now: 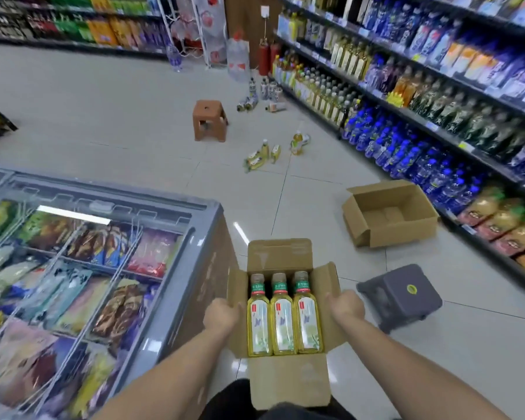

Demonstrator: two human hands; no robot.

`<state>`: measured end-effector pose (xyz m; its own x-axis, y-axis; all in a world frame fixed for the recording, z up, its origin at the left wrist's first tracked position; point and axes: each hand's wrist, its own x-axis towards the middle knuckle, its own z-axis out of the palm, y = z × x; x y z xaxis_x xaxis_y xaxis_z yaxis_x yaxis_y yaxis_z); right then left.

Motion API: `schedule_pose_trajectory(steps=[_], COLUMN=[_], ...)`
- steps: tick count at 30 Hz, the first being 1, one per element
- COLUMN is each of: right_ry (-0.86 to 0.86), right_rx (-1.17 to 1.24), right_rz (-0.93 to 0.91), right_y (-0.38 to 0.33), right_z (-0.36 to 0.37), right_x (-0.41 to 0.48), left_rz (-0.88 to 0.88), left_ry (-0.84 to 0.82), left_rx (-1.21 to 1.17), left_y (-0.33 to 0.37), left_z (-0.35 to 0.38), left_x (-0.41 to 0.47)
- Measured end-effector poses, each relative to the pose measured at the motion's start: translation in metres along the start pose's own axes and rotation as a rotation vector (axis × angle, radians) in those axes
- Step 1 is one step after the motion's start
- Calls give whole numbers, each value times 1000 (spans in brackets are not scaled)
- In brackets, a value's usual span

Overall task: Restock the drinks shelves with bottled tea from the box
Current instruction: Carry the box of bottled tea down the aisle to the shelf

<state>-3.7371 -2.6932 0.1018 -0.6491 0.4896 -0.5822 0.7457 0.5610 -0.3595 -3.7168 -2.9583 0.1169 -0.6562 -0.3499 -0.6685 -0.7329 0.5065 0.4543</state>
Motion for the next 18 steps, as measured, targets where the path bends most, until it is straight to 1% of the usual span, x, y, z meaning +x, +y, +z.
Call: schedule_pose_trajectory(steps=[8, 10, 14, 18], right_ry=[31, 54, 66, 46], right_rx=[-18, -31, -77, -41], right_rz=[6, -2, 24, 15], right_y=[-178, -227, -328, -433], right_z=[-76, -89, -114, -138], right_x=[193, 243, 337, 435], left_rz=[67, 75, 78, 54], left_ry=[-20, -15, -21, 8], left_rx=[32, 6, -29, -29], left_y=[217, 269, 372, 481], left_z=[-4, -6, -19, -43], left_x=[172, 221, 315, 405])
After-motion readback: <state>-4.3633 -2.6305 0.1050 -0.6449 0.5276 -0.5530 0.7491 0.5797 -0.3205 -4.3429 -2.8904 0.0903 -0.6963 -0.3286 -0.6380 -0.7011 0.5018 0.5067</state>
